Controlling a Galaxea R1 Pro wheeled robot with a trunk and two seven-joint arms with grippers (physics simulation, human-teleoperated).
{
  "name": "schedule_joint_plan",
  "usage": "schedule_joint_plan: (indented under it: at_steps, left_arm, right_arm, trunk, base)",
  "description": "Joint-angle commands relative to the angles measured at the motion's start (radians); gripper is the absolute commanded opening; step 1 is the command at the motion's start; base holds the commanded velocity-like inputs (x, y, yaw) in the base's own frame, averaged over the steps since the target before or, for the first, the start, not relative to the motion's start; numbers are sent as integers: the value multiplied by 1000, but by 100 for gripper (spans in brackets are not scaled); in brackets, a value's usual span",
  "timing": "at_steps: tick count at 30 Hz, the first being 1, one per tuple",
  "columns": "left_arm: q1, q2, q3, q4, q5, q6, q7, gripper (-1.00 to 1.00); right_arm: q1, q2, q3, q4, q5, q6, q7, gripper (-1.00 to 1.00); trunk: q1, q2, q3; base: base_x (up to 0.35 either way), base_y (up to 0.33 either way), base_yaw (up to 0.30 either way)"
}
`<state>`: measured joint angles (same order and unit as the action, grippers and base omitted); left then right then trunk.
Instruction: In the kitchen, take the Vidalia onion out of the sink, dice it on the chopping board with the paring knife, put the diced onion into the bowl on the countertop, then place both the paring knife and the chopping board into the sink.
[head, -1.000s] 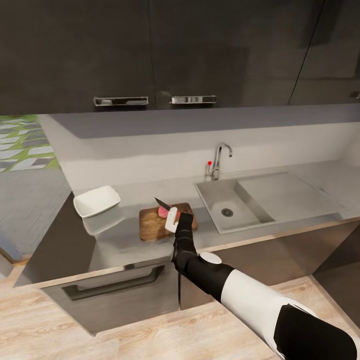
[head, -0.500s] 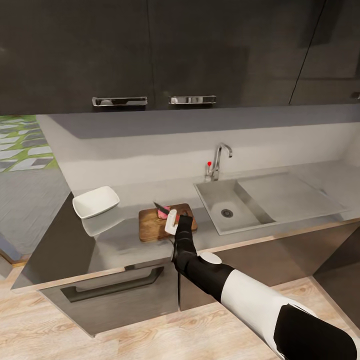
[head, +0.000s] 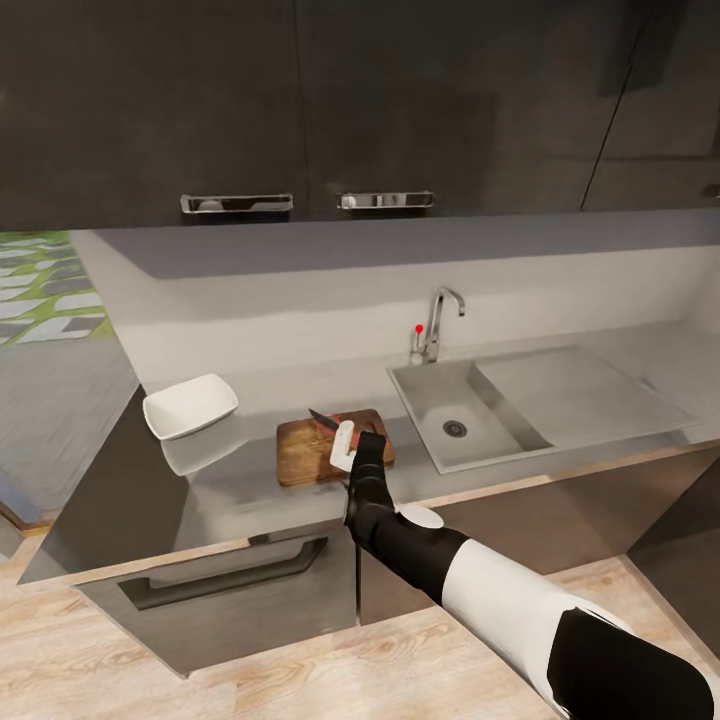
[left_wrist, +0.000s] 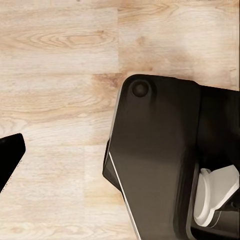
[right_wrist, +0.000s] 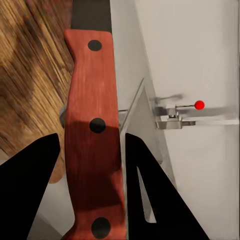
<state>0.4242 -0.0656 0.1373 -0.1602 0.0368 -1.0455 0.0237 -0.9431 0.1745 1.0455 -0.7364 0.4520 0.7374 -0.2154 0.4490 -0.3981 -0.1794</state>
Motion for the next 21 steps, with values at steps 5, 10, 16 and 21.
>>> schedule_joint_plan:
  at_steps: [5,10,16,21]
  left_arm:
    - [1,0,-2,-2,3,-1,3,100]
    - [1,0,-2,-2,3,-1,2,100]
    - [1,0,-2,-2,3,-1,2,100]
    - [1,0,-2,-2,3,-1,2,100]
  right_arm:
    - [-2,0,6,6,-1,5,-2,-100]
    - [-2,0,6,6,-1,4,-2,-100]
    - [-2,0,7,6,-1,4,-2,-100]
    - [-2,0,7,6,-1,4,-2,-100]
  trunk:
    - [1,-2,-2]
    - [1,-2,-2]
    - [1,-2,-2]
    - [1,-2,-2]
  base:
    - [0,0,0]
    - [0,0,0]
    - [0,0,0]
    - [0,0,0]
